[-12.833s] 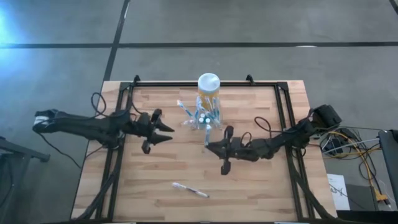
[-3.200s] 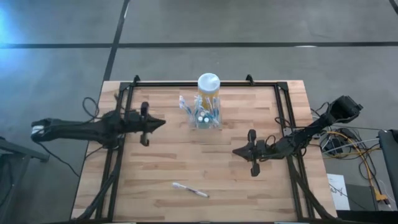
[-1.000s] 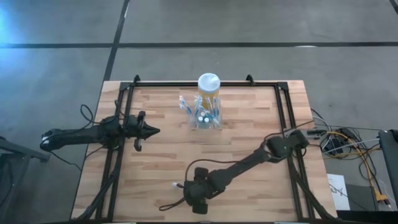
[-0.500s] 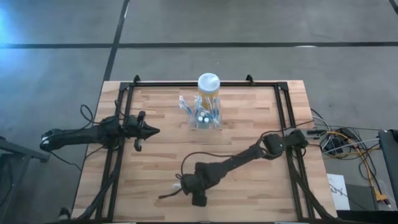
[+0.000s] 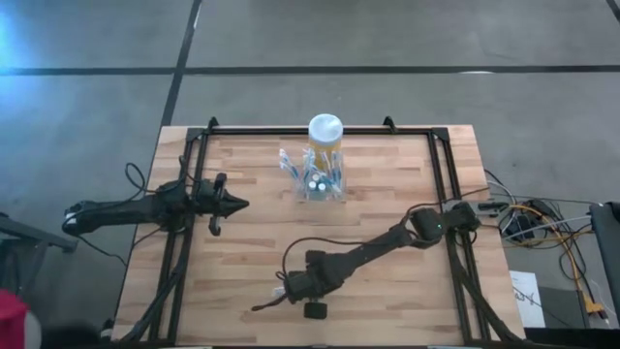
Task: Pick & Place toothbrushing station
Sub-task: Put the violet toothbrush into the transparent organizer
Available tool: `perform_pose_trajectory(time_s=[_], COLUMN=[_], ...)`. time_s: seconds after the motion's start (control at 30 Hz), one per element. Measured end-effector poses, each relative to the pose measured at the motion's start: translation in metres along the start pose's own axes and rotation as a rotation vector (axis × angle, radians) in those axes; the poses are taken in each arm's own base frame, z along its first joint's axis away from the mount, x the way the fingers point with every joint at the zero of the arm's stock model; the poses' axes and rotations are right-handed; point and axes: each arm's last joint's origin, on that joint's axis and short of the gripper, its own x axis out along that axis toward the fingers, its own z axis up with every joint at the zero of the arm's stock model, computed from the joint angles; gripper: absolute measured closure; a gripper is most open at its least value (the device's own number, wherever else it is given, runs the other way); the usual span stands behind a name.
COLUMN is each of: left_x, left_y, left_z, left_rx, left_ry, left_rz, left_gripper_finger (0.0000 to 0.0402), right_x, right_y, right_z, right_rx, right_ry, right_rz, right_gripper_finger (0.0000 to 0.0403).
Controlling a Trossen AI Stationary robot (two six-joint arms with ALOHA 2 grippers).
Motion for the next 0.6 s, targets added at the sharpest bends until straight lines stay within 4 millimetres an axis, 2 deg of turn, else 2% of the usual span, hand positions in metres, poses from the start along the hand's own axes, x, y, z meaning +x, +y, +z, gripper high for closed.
perform_pose_trajectory(time_s=[0.13, 0.33, 0.6], left_x=[0.0, 0.0, 0.0], left_y=[0.0, 0.0, 0.0], left_z=[0.0, 0.0, 0.0], left_rx=[0.0, 0.0, 0.0], left_ry=[0.0, 0.0, 0.0], left_rz=[0.0, 0.0, 0.0], left_gripper_finger=[0.0388, 0.0393, 0.0388], right_x=[-0.018, -0.075, -0.153], right_y=[0.006, 0.023, 0.046], right_z=[-0.002, -0.01, -0.048], right_rx=[-0.036, -0.088, -0.24], right_ry=[-0.021, -0.156, -0.443], right_rz=[0.009, -0.011, 0.017], right_gripper_finger=[0.0382, 0.0383, 0.0384])
